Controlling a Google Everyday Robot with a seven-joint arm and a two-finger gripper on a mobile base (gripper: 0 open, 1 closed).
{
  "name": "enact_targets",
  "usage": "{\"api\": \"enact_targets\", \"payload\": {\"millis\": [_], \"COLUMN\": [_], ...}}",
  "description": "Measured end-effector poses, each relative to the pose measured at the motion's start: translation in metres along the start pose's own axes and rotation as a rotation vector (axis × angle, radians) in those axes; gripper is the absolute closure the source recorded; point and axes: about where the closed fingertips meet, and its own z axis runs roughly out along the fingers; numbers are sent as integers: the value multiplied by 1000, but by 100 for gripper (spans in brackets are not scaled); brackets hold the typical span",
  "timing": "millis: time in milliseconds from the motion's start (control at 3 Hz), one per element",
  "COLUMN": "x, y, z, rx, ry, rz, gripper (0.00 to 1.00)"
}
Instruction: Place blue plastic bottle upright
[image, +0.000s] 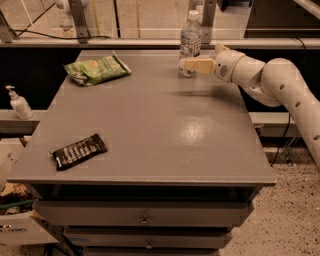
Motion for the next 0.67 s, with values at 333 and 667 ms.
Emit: {"api": "enact_targets", "payload": {"millis": [333,667], "x": [-7,-7], "y": [-9,-10], "z": [-32,-33], "rx": [30,32], "ry": [30,30], "rz": [-44,-45], "gripper": [0,0]}}
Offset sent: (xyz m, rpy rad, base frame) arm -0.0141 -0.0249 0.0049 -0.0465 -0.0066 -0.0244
